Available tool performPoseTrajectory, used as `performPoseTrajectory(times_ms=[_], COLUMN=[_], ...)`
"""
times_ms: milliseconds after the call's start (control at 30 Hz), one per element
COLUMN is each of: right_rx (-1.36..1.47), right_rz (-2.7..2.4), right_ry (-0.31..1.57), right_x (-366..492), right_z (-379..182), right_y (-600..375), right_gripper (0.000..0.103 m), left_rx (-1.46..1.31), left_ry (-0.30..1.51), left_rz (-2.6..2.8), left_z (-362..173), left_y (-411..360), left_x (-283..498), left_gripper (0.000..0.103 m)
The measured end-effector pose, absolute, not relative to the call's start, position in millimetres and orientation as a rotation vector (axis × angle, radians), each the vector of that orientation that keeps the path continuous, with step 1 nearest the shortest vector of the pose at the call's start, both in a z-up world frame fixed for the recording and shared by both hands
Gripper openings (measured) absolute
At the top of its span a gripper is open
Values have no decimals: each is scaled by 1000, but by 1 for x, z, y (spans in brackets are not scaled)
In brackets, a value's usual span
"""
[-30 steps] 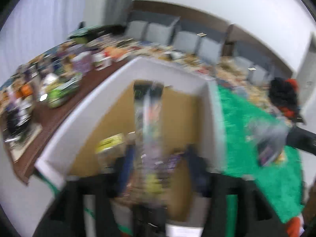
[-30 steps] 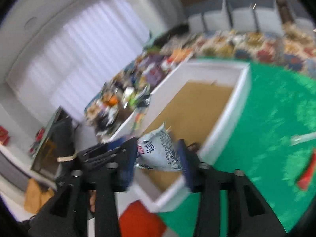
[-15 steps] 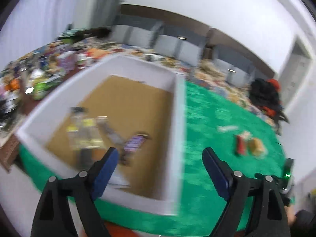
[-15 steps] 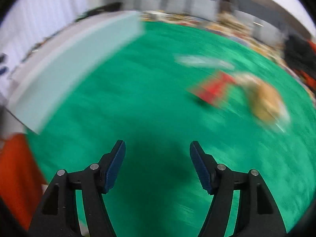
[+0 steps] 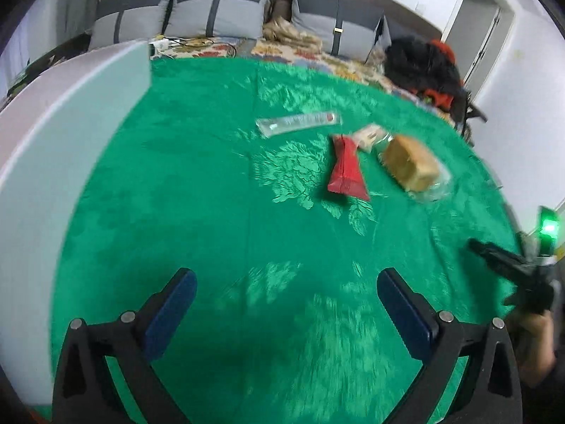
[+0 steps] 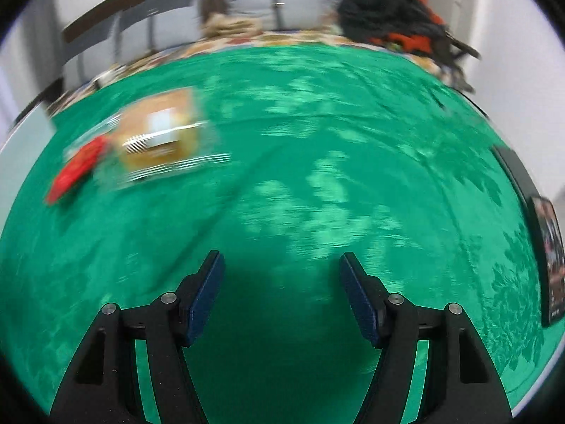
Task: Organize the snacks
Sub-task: 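Move both open tools back over the snacks on the green cloth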
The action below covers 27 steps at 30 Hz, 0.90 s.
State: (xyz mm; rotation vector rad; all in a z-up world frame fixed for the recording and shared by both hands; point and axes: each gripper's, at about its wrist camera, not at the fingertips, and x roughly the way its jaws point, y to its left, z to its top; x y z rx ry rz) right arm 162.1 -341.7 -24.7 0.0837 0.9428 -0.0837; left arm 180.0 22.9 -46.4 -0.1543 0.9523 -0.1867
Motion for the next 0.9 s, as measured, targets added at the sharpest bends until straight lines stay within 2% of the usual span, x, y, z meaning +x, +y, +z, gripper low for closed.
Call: performPoseTrajectory(times_ms=[133, 367, 900], right_rx=[117, 77, 90], right_rz=[-152, -162, -175], right_ry=[923, 931, 936], right_x=[164, 170, 172], right_z=[-25, -31, -34], right_y=[-362, -359, -363], right_gripper=[72, 83, 87], left_rx=[-116, 9, 26], left_ry=[981, 965, 952], left_rz=[-151, -81, -84], left_z=[-73, -93, -96], left_y=[6, -4, -7], left_x=[212, 228, 229], left_gripper=[101, 102, 103])
